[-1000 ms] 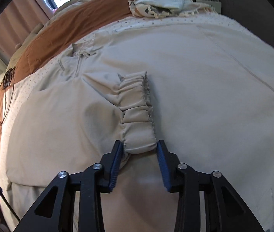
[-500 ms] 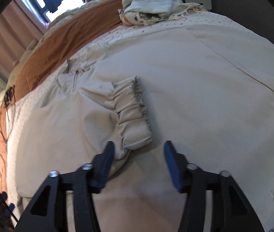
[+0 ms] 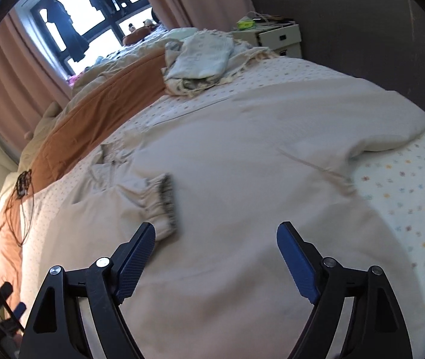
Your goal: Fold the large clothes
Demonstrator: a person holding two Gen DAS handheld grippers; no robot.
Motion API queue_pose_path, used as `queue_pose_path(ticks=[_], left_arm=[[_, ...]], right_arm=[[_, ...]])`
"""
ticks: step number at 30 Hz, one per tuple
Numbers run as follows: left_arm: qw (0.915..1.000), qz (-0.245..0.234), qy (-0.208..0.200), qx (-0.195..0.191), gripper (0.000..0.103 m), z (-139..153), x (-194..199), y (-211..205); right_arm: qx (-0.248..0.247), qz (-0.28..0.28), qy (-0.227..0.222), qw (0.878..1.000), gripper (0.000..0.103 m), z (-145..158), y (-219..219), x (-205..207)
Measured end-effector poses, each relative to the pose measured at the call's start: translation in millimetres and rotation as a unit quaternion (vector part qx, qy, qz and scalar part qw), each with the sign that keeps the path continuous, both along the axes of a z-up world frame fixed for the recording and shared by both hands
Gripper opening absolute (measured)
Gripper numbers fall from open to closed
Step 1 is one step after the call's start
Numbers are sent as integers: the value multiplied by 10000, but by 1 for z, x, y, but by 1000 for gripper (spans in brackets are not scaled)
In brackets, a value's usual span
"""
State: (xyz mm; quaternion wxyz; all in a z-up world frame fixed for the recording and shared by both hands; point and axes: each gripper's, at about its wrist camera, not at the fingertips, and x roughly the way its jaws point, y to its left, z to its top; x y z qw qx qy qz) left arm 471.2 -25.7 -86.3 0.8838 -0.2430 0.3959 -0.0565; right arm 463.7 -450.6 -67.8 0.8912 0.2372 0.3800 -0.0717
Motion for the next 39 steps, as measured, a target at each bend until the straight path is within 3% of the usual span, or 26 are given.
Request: queue_pose_path(ticks=[4,15,18,23,27,33,39], left_arm=[[9997,-231,-35,96,103,2,-2,-21],[9987,-217,-67,457,103,-4,0,-53],[9978,-233,-52,617,103,-8,2,-61],[9960,-277,-69,848,100,-15,3,-70],[9970,-182,-33,757,98,-20,0,-67],[9965,50,48,839,95,-28,4,-63],[9951,-20,80,990,95,-32,5,-64]], right_arm=[[132,-350,-169,9992,84,2,-58,-27],[-202,-875,-343,9954,83,5,-180,-73],[-72,-1007,-395,9941,74,0,-206,-76],[140,-1295,-441,9905,73,-16,-246,-72],[411,-1374,-410,9888,55,-34,-272,-59],[1071,-1646,-509,9792,54,-63,-304,-39],[1231,-1906,-427,9730,54,-82,-325,-22]])
